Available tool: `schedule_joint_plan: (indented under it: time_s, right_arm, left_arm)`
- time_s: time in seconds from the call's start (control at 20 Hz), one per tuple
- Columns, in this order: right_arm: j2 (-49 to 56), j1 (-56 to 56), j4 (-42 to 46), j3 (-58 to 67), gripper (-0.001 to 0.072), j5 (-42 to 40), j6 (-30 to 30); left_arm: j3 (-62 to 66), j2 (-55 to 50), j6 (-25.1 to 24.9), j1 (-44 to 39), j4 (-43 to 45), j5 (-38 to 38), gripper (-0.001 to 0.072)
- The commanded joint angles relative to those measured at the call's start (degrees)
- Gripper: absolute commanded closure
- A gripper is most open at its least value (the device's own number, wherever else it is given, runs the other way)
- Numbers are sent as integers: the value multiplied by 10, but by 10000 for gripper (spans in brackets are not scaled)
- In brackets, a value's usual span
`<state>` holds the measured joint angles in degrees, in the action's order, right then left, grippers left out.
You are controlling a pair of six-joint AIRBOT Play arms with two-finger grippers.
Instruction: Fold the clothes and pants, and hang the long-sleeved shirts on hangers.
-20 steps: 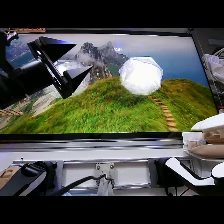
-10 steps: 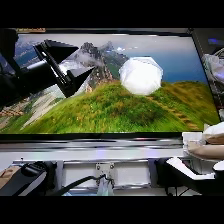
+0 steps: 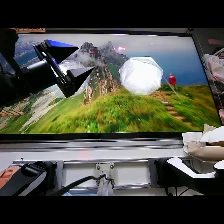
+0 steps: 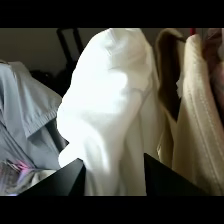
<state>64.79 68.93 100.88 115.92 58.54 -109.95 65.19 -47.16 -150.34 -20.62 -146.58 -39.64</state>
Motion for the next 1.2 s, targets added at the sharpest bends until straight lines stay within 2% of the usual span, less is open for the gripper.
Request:
schedule_joint_plan:
  time_s: [0.0,0.25,0.4,0.5,0.6,0.75,0.85,0.95,1.15]
  right_arm:
    - [-16,-1,-20,1,311,-63,-7]
    - [-57,-1,-158,2,311,-316,-19]
    - [-70,-13,-355,2,311,-335,-18]
    - [-73,-65,-467,2,311,-309,3]
    - [-71,-146,-541,2,312,-266,75]
    - [-66,-275,-542,0,314,-169,195]
    - [-65,-346,-534,-21,315,-75,258]
    - [-64,-400,-497,-51,314,19,272]
    - [-66,-488,-464,-143,314,106,272]
  left_arm:
    - [0,-1,0,0,0,0,53]
    - [0,-1,0,0,0,0,53]
    - [0,-1,0,0,0,0,52]
    - [0,-1,0,0,0,0,53]
    - [0,-1,0,0,0,0,53]
    - [0,-1,0,0,0,0,53]
    - [0,-1,0,0,0,0,53]
    - [0,-1,0,0,0,0,53]
    - [0,0,0,0,0,-4,52]
